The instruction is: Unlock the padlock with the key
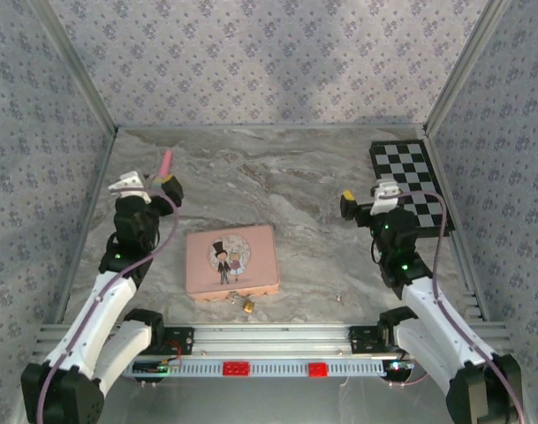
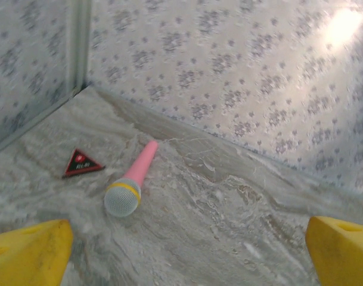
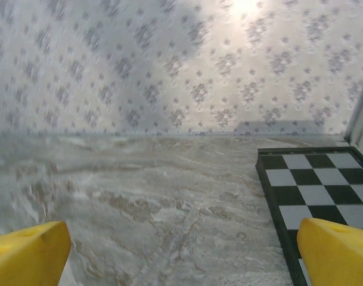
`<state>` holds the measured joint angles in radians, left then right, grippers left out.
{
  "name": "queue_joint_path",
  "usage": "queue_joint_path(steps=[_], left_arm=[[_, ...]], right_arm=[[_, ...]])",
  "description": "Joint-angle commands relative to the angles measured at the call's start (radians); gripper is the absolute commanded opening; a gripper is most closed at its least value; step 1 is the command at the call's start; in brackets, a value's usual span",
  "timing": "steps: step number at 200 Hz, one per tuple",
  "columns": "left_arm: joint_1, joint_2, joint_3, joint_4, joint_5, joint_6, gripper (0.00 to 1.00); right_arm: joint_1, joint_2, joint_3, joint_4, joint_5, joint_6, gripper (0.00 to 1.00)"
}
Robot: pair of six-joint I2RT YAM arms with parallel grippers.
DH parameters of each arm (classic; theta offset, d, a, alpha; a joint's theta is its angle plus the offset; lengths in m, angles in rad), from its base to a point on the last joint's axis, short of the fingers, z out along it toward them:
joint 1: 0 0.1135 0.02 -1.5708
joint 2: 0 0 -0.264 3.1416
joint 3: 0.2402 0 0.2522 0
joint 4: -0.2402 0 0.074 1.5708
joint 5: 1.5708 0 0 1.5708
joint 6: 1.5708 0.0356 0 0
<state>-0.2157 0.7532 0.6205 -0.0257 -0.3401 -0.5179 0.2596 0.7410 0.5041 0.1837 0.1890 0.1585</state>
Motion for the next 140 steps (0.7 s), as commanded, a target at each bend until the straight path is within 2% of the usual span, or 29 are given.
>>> queue_joint_path(steps=[1,8,21,37,54,70,85,109,140], left_arm=[[0.016,-0.073,0.004,-0.294,-0.063,-0.266,1.00],[0.032,-0.105,-0.016,-0.279,0.015,-0.241,1.00],[0.060,-0.147,-0.058,-0.233,0.157,-0.203,1.00],[0.062,-0.160,-0.074,-0.244,0.270,-0.164,1.00],[0.040,-0.149,-0.073,-0.275,0.345,-0.117,1.00],[-0.026,-0.144,-0.087,-0.281,0.339,-0.090,1.00],[-0.122,-0.144,-0.130,-0.232,0.322,-0.074,1.00],[-0.268,-0.121,-0.163,-0.177,0.234,-0.025,1.00],[-0.390,-0.092,-0.145,-0.142,0.183,0.091,1.00]], right_arm=[[-0.021,-0.023,0.138,-0.432,0.097,0.368,0.99],[-0.046,-0.030,0.170,-0.489,0.041,0.387,0.99],[-0.108,-0.057,0.173,-0.488,-0.103,0.384,0.99],[-0.180,-0.092,0.139,-0.454,-0.254,0.408,0.99],[-0.197,-0.086,0.172,-0.485,-0.330,0.381,0.99],[-0.158,-0.050,0.235,-0.599,-0.320,0.354,0.99],[-0.083,-0.009,0.280,-0.682,-0.258,0.345,0.99],[0.092,0.099,0.370,-0.848,-0.110,0.345,0.98],[0.319,0.218,0.430,-0.986,0.030,0.369,0.97]])
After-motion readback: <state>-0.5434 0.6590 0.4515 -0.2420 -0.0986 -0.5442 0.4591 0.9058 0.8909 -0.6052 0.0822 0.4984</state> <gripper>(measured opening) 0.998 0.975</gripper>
